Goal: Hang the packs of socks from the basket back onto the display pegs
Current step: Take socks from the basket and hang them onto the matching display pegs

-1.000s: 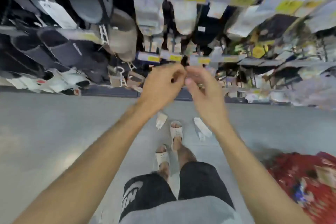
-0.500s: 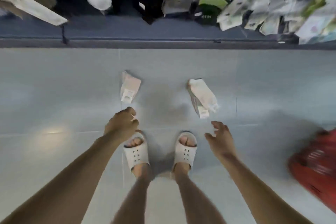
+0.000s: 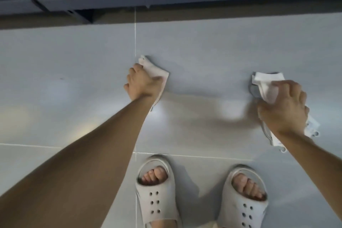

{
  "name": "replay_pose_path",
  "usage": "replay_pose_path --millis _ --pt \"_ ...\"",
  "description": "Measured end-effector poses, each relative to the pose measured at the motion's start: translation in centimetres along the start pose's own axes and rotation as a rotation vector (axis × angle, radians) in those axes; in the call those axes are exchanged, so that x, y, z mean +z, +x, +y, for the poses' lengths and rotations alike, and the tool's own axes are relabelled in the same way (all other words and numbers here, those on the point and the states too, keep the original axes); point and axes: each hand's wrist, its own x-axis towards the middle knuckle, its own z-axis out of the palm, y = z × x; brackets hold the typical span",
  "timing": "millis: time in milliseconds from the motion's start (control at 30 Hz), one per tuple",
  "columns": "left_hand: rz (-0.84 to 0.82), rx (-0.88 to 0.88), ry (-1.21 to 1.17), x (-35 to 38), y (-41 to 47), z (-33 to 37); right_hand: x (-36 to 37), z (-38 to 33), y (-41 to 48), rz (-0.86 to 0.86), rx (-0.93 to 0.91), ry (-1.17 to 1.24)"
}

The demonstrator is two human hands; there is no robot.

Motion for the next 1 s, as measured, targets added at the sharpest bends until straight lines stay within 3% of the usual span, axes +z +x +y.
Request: replay_pose_path --millis 67,167,267,333,433,533,600,833,1000 --pt "-0.062 -0.009 -0.024 -0.6 0.8 -0.4 -0.4 0.3 0.4 0.017 -0.020 -0.001" --pt "-0.185 -0.049 -0.336 -2.2 0.2 -1.1 -2.3 0.7 0.6 0.039 0.075 0.107" --pt "-0.392 0.026 -0.760 -5.5 -3.1 -0.5 -6.9 -2.4 -0.9 -0.094 0.272 0.819" --pt "-0.468 0.082 -0.905 -8.3 -6.2 0.3 -11.5 -5.6 -3.1 -0.242 0.303 1.269" --pt "-0.434 0.027 -1.043 -13.5 -11.3 2.3 -19.1 -10.0 -6.6 -0.471 0.328 1.588" --pt "-0.398 0.013 -1.129 -20.9 -16.1 5.3 -27.9 -14.4 -9.2 -0.548 0.473 1.721" --pt "-0.379 0.057 -1.191 -27.0 -19.2 7.5 -34.6 -17.5 -10.7 -0.571 0.475 1.789" --pt "-0.319 0.278 -1.349 -52.7 -30.0 16.3 -59.8 -27.3 -16.5 -0.696 0.161 1.970" --pt "-0.038 0.537 -1.314 -70.6 -39.4 21.2 -76.5 -33.0 -22.6 -0.775 -0.099 1.979"
